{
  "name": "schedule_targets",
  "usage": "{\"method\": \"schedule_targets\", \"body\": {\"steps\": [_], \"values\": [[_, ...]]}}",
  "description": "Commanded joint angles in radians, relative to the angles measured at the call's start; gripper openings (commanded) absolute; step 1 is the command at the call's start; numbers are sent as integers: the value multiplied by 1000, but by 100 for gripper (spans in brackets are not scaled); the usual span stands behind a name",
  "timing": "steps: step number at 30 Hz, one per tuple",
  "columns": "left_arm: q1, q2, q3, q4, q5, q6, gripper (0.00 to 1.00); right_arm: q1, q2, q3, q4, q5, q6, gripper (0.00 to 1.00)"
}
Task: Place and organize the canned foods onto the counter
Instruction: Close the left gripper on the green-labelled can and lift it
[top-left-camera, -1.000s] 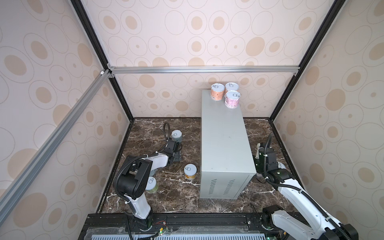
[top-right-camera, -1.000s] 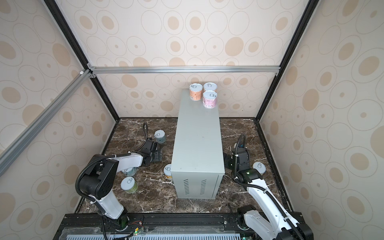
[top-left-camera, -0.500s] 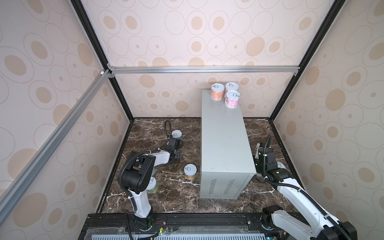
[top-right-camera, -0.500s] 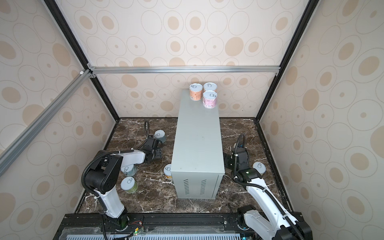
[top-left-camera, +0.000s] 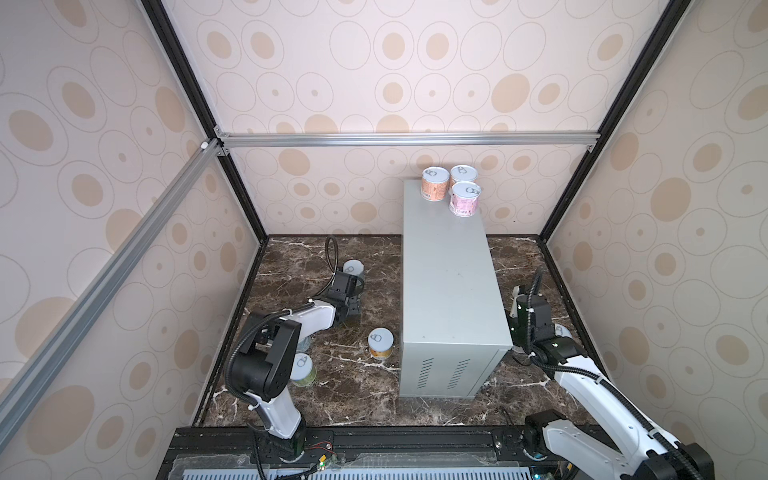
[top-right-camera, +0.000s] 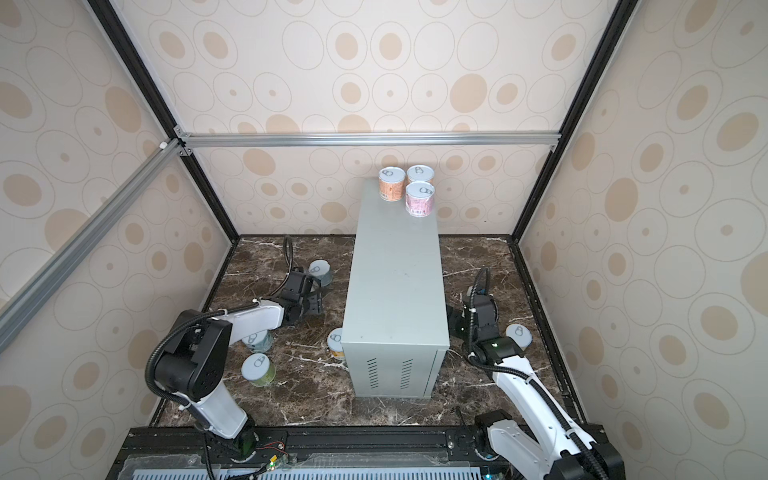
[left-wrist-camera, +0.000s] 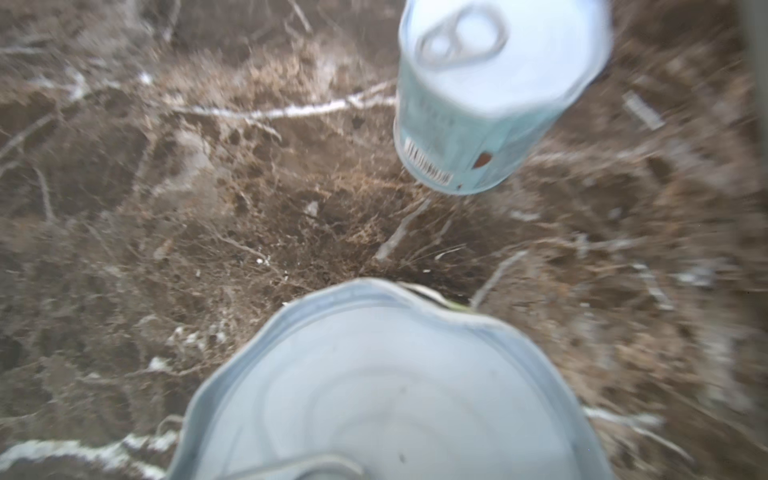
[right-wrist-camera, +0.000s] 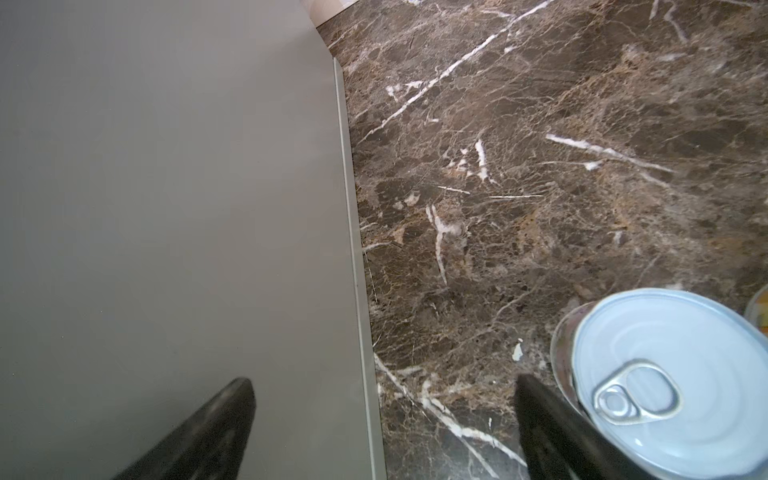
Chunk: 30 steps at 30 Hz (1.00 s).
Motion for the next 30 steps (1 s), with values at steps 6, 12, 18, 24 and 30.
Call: {"method": "schedule_targets", "body": {"steps": [6, 12, 18, 24, 30], "values": [[-4, -209, -14, -46, 56, 12, 64, 4, -48, 9, -47, -43, 5, 100], [-9, -365, -48, -95, 100, 27, 64, 4, -110, 15, -103, -31, 4, 100], [-12, -483, -36, -169, 157, 61, 64, 4, -169, 27, -164, -6, -2, 100], [-12, -537, 65, -257, 224, 104, 64, 4, -208, 54, -210, 10, -8, 99], [-21, -512, 234, -361, 262, 169, 64, 4, -220, 98, -242, 20, -20, 100]]}}
